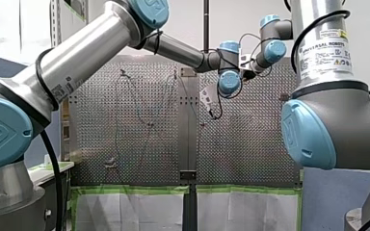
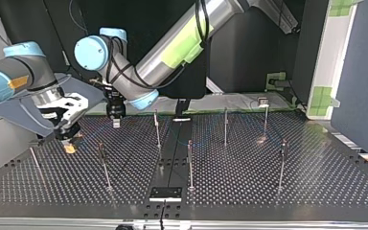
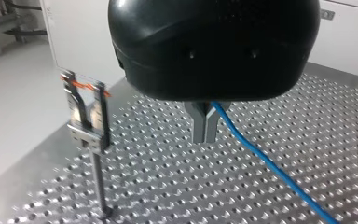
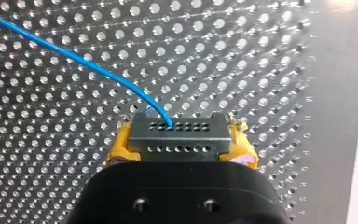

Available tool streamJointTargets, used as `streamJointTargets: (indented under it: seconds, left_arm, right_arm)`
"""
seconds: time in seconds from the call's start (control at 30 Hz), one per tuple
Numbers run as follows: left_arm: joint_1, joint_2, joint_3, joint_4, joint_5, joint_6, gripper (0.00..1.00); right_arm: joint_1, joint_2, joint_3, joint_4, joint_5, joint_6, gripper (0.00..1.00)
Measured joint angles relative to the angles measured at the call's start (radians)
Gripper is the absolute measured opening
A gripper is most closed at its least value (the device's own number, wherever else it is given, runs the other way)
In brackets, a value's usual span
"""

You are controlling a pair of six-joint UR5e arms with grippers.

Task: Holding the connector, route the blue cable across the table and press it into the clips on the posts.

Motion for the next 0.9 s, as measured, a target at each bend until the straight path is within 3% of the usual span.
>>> streamJointTargets:
  seconds: [0.5, 0.9]
  left_arm:
    - [0.019, 0.038, 0.004, 0.034, 0.0, -0.004, 0.02]
    - [0.06, 0.038, 0.035, 0.12, 0.017, 0.034, 0.02]
  right_arm:
    - [-0.001, -0.028, -0.003, 0.009, -0.052, 0.0, 0.0]
    - [-0.002, -0.029, -0.017, 0.007, -0.093, 0.0, 0.0]
